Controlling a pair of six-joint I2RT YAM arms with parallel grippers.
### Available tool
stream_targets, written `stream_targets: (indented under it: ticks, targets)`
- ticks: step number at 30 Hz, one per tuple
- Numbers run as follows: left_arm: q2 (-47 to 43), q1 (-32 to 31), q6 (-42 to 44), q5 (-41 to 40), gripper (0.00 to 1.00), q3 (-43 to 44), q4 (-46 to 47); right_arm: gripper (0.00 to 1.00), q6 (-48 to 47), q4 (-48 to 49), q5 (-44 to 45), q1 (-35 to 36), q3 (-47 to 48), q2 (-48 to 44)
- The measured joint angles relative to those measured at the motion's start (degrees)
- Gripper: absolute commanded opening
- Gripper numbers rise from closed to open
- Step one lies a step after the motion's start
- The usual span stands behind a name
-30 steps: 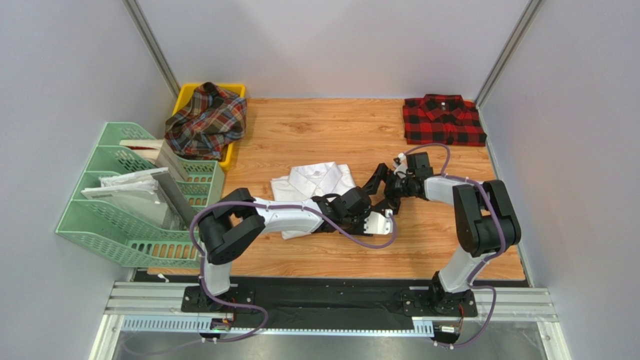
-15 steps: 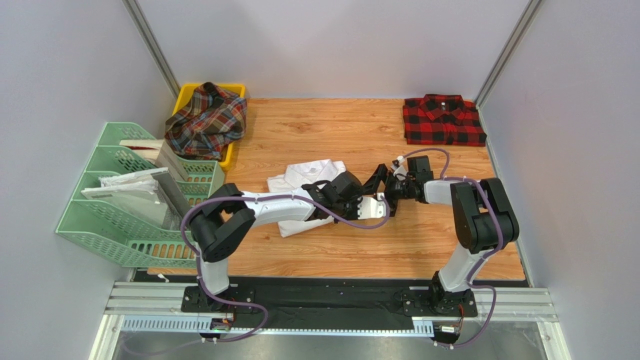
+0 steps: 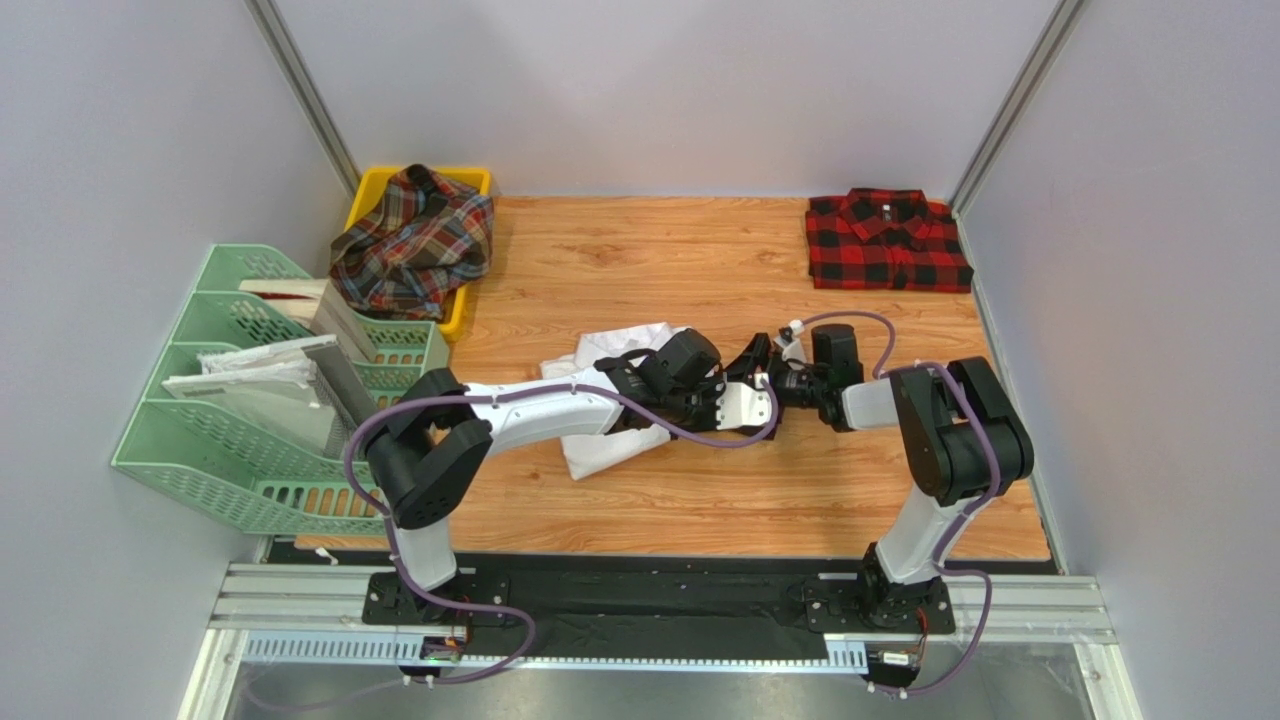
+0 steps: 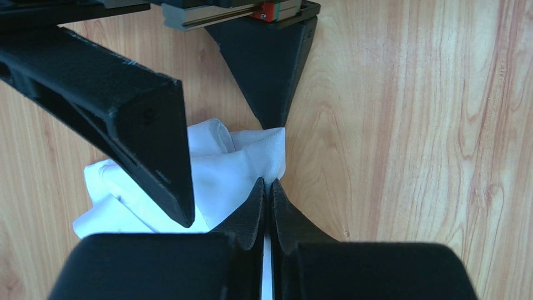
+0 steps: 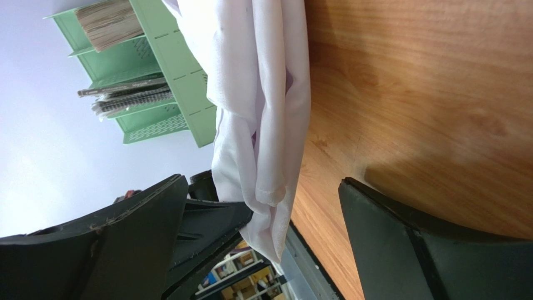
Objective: Fold and stack the long sleeve shirts
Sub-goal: Neatly place the folded shirt to the corner
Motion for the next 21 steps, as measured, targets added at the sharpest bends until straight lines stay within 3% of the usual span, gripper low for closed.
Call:
stream_targets:
  ticks: [8,13,21]
  targets:
    - [0.0,1.7,-0.4,1.8,0.00,1.4,-1.0,1.00,-2.0,-3.8,-3.4,-3.1,-0.2,-2.8]
    - [0.0,2.1,-1.0,2.8,0.00,1.4,-1.0,1.00,-1.1,-1.9,-4.3,-1.6,-0.3,-3.7]
    - [0.0,2.1,-1.5,3.6,0.00,1.4,-1.0,0.97,0.0,2.6,-4.5,1.2,0.5,3.0]
